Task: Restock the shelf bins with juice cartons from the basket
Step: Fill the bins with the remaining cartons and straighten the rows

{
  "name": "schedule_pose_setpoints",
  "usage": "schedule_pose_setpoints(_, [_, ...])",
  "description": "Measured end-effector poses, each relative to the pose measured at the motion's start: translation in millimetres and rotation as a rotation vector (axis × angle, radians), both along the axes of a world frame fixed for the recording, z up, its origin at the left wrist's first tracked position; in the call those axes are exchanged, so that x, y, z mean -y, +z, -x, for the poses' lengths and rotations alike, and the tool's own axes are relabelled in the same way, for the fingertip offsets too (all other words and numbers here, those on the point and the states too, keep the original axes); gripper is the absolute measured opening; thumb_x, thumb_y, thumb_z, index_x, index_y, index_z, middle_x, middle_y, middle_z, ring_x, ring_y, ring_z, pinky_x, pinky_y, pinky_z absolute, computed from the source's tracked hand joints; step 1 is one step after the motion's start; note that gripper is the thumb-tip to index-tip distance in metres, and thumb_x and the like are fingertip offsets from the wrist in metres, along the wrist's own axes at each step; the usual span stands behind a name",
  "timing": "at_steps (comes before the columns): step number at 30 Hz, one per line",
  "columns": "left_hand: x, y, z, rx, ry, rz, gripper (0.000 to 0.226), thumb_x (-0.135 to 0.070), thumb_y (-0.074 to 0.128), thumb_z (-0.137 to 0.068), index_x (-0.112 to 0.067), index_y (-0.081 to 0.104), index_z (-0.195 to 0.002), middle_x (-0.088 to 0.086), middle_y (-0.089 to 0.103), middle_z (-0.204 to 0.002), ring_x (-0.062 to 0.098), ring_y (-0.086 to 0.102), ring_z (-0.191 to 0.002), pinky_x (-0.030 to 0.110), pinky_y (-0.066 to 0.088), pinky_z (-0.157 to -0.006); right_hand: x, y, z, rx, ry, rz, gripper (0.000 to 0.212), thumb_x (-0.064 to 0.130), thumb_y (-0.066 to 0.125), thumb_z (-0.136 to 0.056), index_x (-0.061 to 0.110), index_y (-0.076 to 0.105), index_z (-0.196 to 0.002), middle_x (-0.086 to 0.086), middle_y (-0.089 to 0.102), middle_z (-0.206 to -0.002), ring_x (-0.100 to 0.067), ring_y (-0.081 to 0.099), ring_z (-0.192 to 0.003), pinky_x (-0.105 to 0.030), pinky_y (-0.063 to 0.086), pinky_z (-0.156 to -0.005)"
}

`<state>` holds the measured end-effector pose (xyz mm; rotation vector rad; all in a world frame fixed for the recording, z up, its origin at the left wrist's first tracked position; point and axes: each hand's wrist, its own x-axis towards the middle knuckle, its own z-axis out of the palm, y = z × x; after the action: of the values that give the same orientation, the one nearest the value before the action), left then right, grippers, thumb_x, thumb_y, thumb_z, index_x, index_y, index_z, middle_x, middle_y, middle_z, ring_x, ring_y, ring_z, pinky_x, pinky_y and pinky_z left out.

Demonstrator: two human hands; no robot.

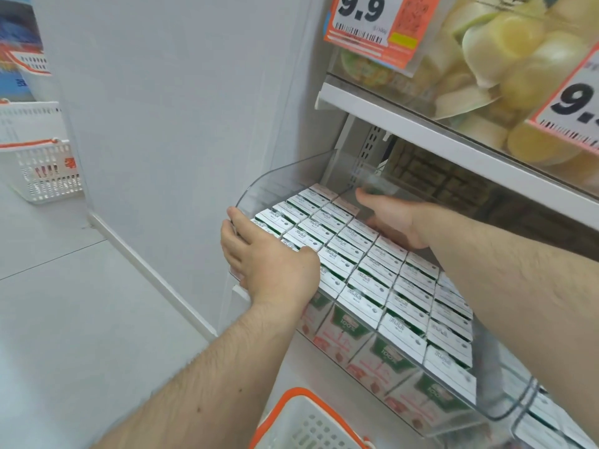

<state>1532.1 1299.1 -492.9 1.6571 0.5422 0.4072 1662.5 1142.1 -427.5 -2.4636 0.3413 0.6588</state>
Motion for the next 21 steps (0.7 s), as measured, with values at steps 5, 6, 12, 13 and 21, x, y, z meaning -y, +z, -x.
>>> schedule_pose_setpoints(5, [-0.6,0.8,-0.7,-0.016,-0.015,-0.018,0.11,-0.015,0.069,-0.08,-0.019,-0.013,-0.153,-0.004,-0.008,-0.158,0.021,-0.006,-0.147,0.041,0.012,-0.119,-0.4,-3.7,2.7,-0.026,-0.026,-0.002,0.106,0.096,0.026,-0.07,0.022,0.046,-0.144,-0.001,0.049,-0.146,-0.033,0.041,-0.138,-0.054,0.021,-0.116])
schedule_pose_setpoints(6, [-0.9,1.6,-0.4,-0.019,-0.016,-0.018,0.11,-0.015,0.07,-0.08,-0.019,-0.013,-0.153,-0.004,-0.009,-0.158,0.021,-0.006,-0.147,0.04,0.012,-0.118,3.3,-3.6,4.0,-0.055,-0.025,-0.026,0.11,0.098,0.027,-0.065,0.02,0.054,-0.139,-0.003,0.06,-0.136,-0.033,0.052,-0.128,-0.055,0.027,-0.114])
schedule_pose_setpoints(12, [-4.7,10.3,14.2,-0.11,-0.018,-0.031,0.113,-0.03,0.073,-0.076,-0.022,-0.009,-0.153,-0.003,-0.02,-0.158,0.023,-0.011,-0.148,0.063,0.012,-0.114,32.7,14.4,36.1,0.048,-0.05,0.176,0.096,0.091,0.018,-0.079,0.021,0.053,-0.136,-0.013,0.049,-0.145,-0.036,0.047,-0.13,-0.053,0.032,-0.11])
schedule_pose_setpoints(13, [-3.4,9.0,20.4,-0.119,-0.008,-0.021,0.114,-0.035,0.075,-0.075,-0.022,-0.007,-0.153,-0.002,-0.021,-0.158,0.025,-0.01,-0.148,0.064,0.013,-0.114,39.0,17.2,42.5,0.033,-0.035,0.21,0.091,0.091,0.018,-0.079,0.022,0.058,-0.123,-0.013,0.059,-0.13,-0.035,0.057,-0.114,-0.05,0.044,-0.099])
schedule_pose_setpoints(21, [32.3,-5.4,44.5,-0.244,-0.233,0.385,0.123,-0.038,0.081,-0.072,-0.03,-0.014,-0.15,0.0,0.008,-0.153,0.025,0.038,-0.121,0.05,0.048,-0.098,57.8,22.8,66.7,-0.173,-0.098,0.209,0.113,0.099,0.026,-0.065,0.012,0.064,-0.127,-0.005,0.073,-0.113,-0.027,0.069,-0.104,-0.053,0.056,-0.079])
